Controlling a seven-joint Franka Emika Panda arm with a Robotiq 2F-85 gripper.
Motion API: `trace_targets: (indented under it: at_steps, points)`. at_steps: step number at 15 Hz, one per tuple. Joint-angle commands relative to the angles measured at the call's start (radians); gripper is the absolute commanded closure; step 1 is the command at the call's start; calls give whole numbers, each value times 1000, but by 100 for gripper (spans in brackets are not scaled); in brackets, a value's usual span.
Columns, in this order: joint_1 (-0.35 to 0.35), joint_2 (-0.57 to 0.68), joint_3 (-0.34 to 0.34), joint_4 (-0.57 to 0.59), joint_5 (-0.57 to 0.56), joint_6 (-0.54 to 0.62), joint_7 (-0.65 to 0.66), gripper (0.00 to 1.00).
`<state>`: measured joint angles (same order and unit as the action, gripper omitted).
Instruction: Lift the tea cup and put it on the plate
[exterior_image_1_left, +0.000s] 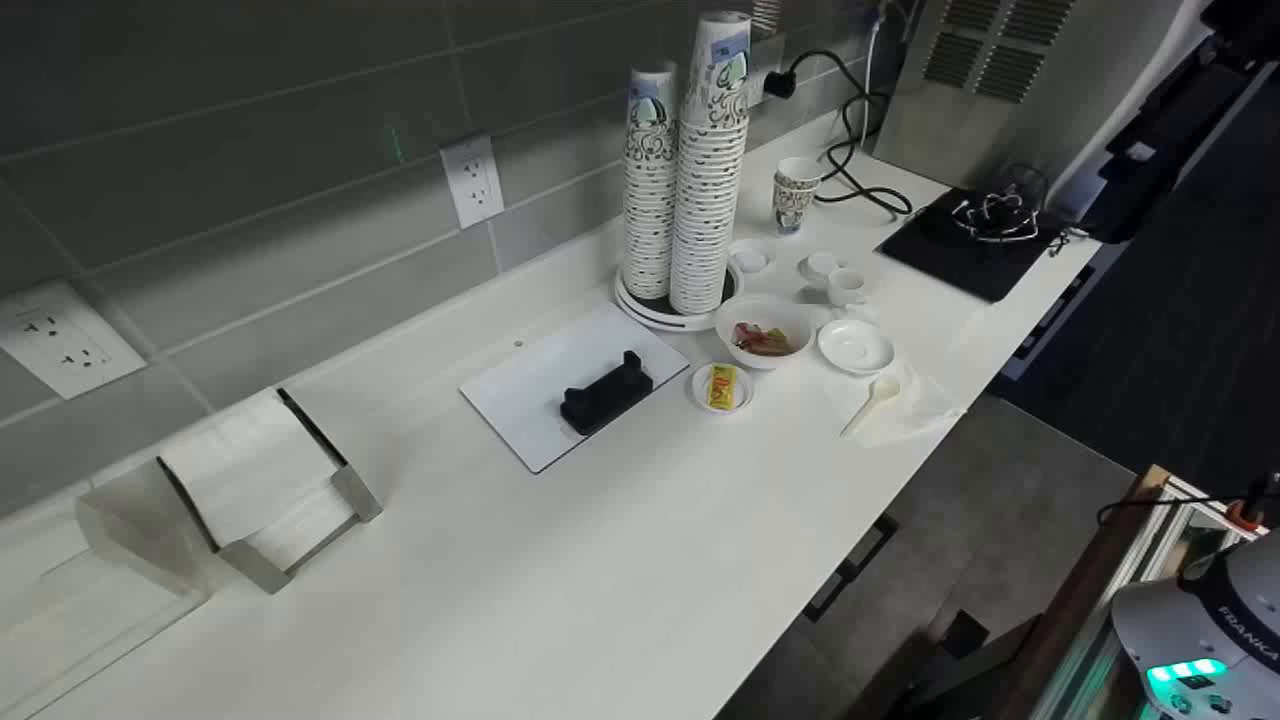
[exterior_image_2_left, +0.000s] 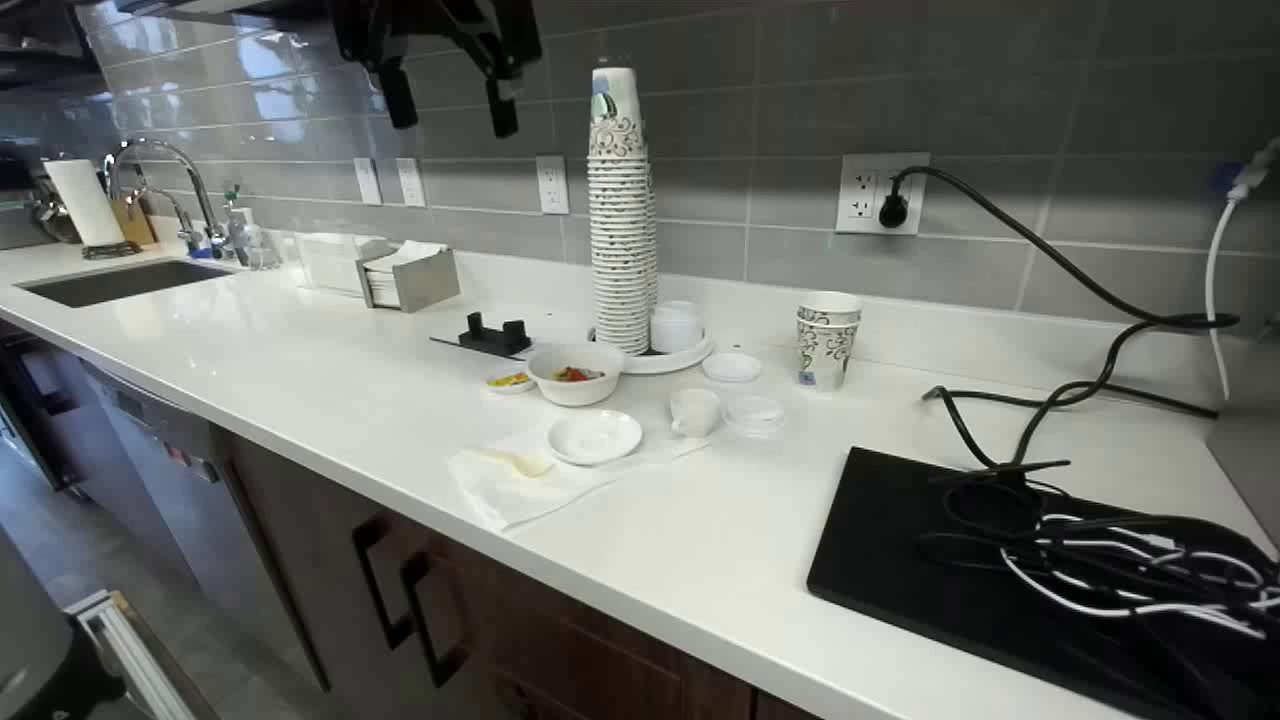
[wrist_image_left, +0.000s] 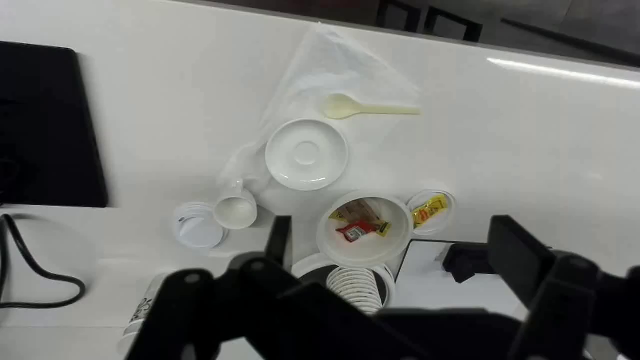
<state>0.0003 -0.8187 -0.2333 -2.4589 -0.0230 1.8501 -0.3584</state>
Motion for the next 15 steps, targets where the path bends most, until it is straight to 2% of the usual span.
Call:
trace_targets:
  at_steps: [1,13,15]
  points:
    - [-6,2,5,2,4,-1,-4,0]
    - [-6,2,5,2,4,-1,-4,0]
    - [0,58,22,2,41,109,67,0]
